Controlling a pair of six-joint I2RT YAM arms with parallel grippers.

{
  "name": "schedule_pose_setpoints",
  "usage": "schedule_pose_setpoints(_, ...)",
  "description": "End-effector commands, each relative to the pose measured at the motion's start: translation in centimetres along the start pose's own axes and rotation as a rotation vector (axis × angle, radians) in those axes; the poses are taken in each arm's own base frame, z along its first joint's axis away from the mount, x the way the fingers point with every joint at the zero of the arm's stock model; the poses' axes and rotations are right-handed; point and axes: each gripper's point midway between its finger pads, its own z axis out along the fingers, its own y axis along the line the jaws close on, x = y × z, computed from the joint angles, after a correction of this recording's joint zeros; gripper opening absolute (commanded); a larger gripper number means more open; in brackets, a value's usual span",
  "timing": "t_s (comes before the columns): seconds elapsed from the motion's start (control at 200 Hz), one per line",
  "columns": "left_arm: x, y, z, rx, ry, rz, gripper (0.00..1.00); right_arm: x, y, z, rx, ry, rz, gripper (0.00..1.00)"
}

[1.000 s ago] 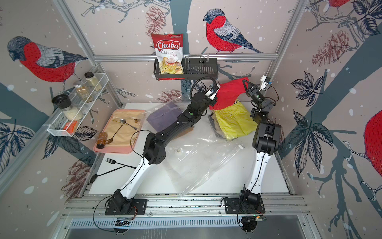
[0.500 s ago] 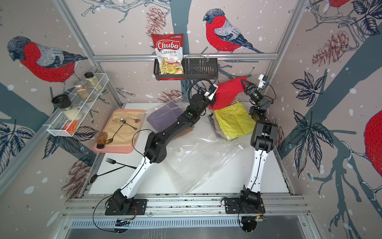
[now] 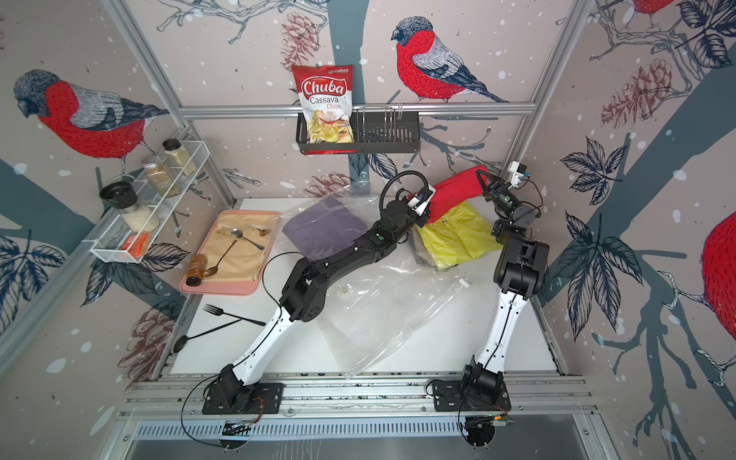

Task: Take the trousers out of the vacuum bag
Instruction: Place the trousers at the corner of the board.

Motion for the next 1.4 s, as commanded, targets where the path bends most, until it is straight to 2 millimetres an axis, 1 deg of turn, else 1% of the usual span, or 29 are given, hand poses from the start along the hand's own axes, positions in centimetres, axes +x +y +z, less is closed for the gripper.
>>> schedule_pose_setpoints(0.0,-6.9,1.8,-1.7,-0.062,-0.139,-0.064,0.0,-1.1,3.3,-1.8,-0.08,-0.075,-0.084,0.0)
schedule_pose_setpoints(0.13,-6.9,-0.1,-2.9,-0.032,-0.11,-0.071,0.0,-0.2,3.3,-3.3,-0.051,-0.061,-0.04,0.0)
schedule_pose_setpoints(0.2,-6.9,-1.0,-3.7,-0.017,-0.095,-0.085,0.0,0.5,3.2,-3.7,-0.026,-0.04,-0.035,0.0)
schedule_pose_setpoints(0.315,-6.6,-2.3,-5.4,-0.002,-0.071,-0.117,0.0,1.3,3.1,-4.3,0.007,-0.028,-0.012,0.0)
schedule_pose_setpoints(0.355,-6.5,-2.8,-5.9,0.009,-0.066,-0.133,0.0,1.2,2.6,-4.6,0.033,-0.035,0.001,0.0)
schedule_pose_setpoints(0.43,-6.1,-3.8,-6.5,0.026,-0.051,-0.155,0.0,1.2,1.1,-5.1,0.106,-0.052,0.039,0.0)
schedule_pose_setpoints(0.59,-5.3,-5.2,-6.6,0.057,-0.029,-0.19,0.0,1.7,-0.3,-6.1,0.229,-0.079,0.061,0.0)
schedule_pose_setpoints(0.65,-5.1,-5.5,-6.7,0.065,-0.021,-0.199,0.0,2.0,-1.1,-6.6,0.289,-0.086,0.063,0.0)
schedule_pose_setpoints(0.805,-4.4,-6.2,-6.6,0.087,-0.005,-0.213,0.0,2.4,-2.1,-7.5,0.406,-0.078,0.053,0.0)
schedule_pose_setpoints(0.955,-3.7,-7.0,-6.5,0.119,0.013,-0.24,0.0,3.0,-3.4,-9.2,0.53,-0.081,0.057,0.0)
schedule_pose_setpoints(1.116,-2.8,-8.9,-6.7,0.178,0.043,-0.267,0.0,3.3,-4.3,-11.2,0.598,-0.092,0.089,0.0)
schedule_pose_setpoints(1.191,-2.4,-9.8,-6.8,0.196,0.057,-0.275,0.0,3.3,-5.1,-12.4,0.655,-0.103,0.099,0.06)
schedule_pose_setpoints(1.236,-2.1,-10.3,-6.9,0.214,0.067,-0.289,0.0,3.2,-5.2,-12.9,0.681,-0.104,0.094,0.1)
schedule_pose_setpoints(1.311,-1.6,-11.2,-7.1,0.252,0.086,-0.322,0.0,2.6,-5.3,-13.5,0.711,-0.119,0.089,0.13)
schedule_pose_setpoints(1.346,-1.2,-11.7,-7.2,0.268,0.097,-0.335,0.02,2.2,-5.3,-13.7,0.723,-0.125,0.085,0.14)
schedule_pose_setpoints(1.396,-0.9,-12.2,-7.4,0.284,0.109,-0.358,0.07,1.5,-5.2,-13.8,0.741,-0.129,0.074,0.21)
